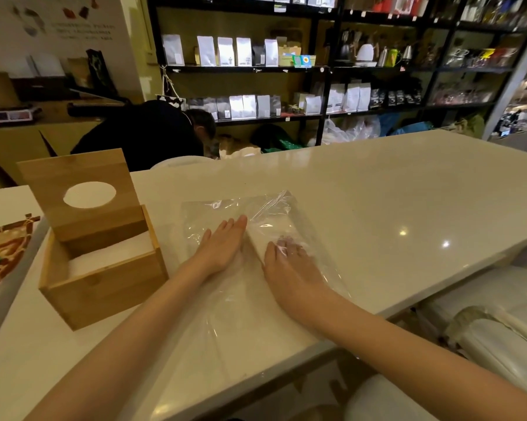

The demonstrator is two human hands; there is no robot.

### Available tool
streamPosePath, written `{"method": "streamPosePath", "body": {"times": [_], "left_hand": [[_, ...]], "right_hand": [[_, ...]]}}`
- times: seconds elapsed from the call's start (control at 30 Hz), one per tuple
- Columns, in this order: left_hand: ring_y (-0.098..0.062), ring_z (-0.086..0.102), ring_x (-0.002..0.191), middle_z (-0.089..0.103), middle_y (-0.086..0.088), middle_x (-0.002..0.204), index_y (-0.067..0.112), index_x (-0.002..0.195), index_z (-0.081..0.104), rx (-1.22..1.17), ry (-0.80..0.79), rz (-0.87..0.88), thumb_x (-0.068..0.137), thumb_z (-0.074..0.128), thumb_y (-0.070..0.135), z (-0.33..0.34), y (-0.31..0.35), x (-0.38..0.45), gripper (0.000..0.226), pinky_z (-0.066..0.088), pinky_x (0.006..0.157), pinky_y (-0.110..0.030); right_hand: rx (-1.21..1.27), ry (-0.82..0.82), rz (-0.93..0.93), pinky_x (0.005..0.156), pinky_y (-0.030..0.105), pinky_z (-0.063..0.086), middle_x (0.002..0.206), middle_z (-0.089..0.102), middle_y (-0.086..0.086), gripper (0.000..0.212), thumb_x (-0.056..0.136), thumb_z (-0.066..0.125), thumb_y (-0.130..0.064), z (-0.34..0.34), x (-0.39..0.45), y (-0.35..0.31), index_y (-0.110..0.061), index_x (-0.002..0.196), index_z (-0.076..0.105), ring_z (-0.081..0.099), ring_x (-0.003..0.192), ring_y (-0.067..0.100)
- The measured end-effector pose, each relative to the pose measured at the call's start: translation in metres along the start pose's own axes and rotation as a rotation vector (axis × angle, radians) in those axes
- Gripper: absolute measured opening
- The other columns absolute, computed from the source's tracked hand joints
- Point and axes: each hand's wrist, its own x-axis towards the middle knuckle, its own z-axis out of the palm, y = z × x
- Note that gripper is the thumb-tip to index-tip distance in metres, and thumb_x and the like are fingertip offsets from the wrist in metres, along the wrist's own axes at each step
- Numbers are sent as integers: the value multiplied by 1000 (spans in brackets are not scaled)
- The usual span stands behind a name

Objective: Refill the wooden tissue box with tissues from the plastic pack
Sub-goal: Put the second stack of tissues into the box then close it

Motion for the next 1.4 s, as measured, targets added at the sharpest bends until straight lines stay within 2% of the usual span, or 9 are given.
{"method": "streamPosePath", "body": {"times": [0.13, 0.2, 0.3, 0.37, 0.5, 0.77, 0.87, 1.13, 1.4], "left_hand": [[-20, 2, 145, 4, -5, 158, 22, 145, -3, 60, 6, 8, 98, 3, 28, -1, 1, 6, 48, -1, 117, -44], [-22, 2, 145, 3, -6, 157, 23, 145, -4, 73, 7, 5, 98, 7, 24, -2, 1, 10, 49, 0, 117, -46], [-25, 4, 145, 6, -9, 157, 25, 145, -3, 83, 16, 11, 98, 8, 22, -2, 0, 16, 49, 2, 117, -49], [-25, 3, 145, 6, -10, 157, 24, 146, -2, 78, 8, 20, 98, 5, 25, -3, 1, 18, 48, 1, 116, -48], [-26, 5, 145, 9, -14, 156, 23, 146, 3, 80, 15, 24, 98, 5, 24, -3, 2, 19, 47, 2, 116, -50], [-26, 3, 145, 6, -14, 156, 20, 146, 2, 147, 3, 25, 98, 10, 20, -4, 6, 17, 48, 2, 115, -51], [-29, 5, 144, 9, -17, 155, 18, 145, 2, 186, 13, 32, 97, 12, 17, -3, 6, 19, 49, 3, 115, -54], [-28, 2, 145, 5, -15, 156, 20, 145, 0, 180, 13, 51, 97, 7, 21, -3, 6, 20, 49, 2, 115, -53], [-32, 17, 139, 28, -15, 145, 19, 141, 12, 256, 16, 83, 95, 18, 14, -5, 6, 19, 47, 13, 111, -58]], "right_hand": [[-85, 48, -69, 71, 35, 59, 91, 73, 22, 38, 66, 53, -16, 15, -22, -1, 2, 95, 71, 71, 86, 32], [-153, 165, -162, 75, 35, 57, 96, 73, 21, 43, 65, 70, -27, 16, -35, 0, 0, 99, 70, 71, 90, 30], [-191, 258, -195, 78, 38, 57, 100, 72, 22, 43, 74, 67, -31, 16, -57, 0, 1, 103, 68, 69, 93, 31], [-151, 252, -234, 79, 40, 57, 103, 70, 23, 43, 79, 60, -30, 9, -71, 0, 2, 106, 66, 68, 96, 33], [-147, 225, -403, 85, 43, 54, 113, 66, 23, 66, 64, 79, -35, -2, -102, 12, 3, 115, 60, 64, 105, 33], [-163, 235, -563, 93, 35, 49, 118, 67, 13, 52, 85, 51, -44, -16, -123, 21, -5, 119, 57, 64, 109, 25], [-135, 270, -584, 94, 34, 49, 116, 68, 12, 58, 82, 53, -51, -12, -121, 22, -5, 118, 56, 64, 108, 25], [-67, 415, -672, 88, 31, 54, 110, 71, 11, 27, 93, 45, -20, -7, -114, 31, -6, 115, 53, 66, 103, 23], [555, 313, -515, 70, 27, 56, 94, 73, 1, 29, 87, 52, -28, -56, -102, 42, -12, 111, 58, 68, 82, 14]]}}
